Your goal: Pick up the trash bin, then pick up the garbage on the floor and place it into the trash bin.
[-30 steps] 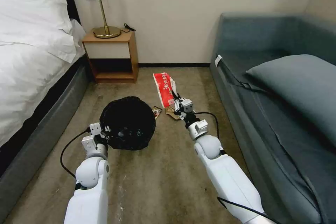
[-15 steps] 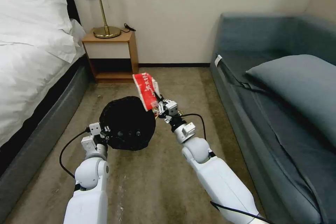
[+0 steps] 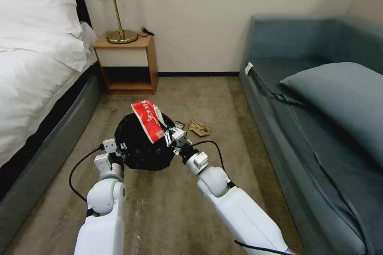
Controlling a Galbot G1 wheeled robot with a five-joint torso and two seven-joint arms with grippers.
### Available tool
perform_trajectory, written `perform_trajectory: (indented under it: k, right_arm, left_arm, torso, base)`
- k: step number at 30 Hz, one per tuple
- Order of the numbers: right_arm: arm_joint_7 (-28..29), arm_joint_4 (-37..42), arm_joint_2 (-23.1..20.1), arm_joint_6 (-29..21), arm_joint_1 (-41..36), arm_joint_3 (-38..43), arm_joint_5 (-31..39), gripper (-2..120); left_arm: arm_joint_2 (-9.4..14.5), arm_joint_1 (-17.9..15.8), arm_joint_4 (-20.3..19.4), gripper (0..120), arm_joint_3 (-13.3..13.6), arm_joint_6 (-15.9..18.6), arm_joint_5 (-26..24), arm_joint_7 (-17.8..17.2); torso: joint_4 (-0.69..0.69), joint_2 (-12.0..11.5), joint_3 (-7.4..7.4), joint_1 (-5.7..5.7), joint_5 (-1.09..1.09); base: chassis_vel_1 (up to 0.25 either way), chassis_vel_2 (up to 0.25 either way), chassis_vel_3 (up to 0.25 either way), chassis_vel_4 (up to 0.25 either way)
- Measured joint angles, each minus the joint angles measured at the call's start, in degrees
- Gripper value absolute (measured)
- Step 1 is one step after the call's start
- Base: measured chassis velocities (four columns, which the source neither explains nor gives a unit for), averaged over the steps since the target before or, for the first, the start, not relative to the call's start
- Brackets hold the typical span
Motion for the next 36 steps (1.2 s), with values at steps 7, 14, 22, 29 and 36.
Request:
perform_trajectory:
  k: [7, 14, 22, 29, 36]
  right_arm:
    - [0.32, -5.95, 2.83, 1.87, 0.8, -0.01, -2.12, 0]
    - [0.88, -7.22, 2.88, 2.12, 0.93, -0.13, -2.22, 0]
    - [1.12, -6.59, 2.05, 2.11, -0.2, 0.21, -2.3, 0]
    - [1.24, -6.46, 2.5, 1.98, -0.72, 0.34, -3.37, 0]
    - [4.79, -5.5, 2.64, 0.08, -0.48, -0.07, -5.36, 19]
  left_arm:
    - [-0.14, -0.04, 0.02, 2, 0.19, -0.05, 0.16, -0.01]
    - [-0.01, -0.02, 0.07, 2, 0.22, -0.1, 0.24, -0.01]
    - [-0.08, -0.19, 0.26, 2, 0.36, -0.16, 0.26, -0.01]
    - [-0.21, -0.39, 0.28, 2, 0.65, -0.16, 0.41, 0.0]
    - [-0.23, -0.38, 0.41, 2, 0.61, -0.3, 0.55, 0.12]
  torso:
    - [0.0, 0.0, 0.0, 0.0, 0.0]
    - [0.0, 0.0, 0.0, 0.0, 0.0]
    - [0.0, 0.0, 0.0, 0.0, 0.0]
    - [0.0, 0.0, 0.0, 0.0, 0.0]
    - [0.0, 0.0, 0.0, 0.0, 0.0]
  base:
    - [0.0, 0.0, 0.0, 0.0]
    - [0.0, 0.0, 0.0, 0.0]
    - [0.0, 0.0, 0.0, 0.0]
    - [0.0, 0.0, 0.0, 0.0]
    - [0.0, 0.0, 0.0, 0.0]
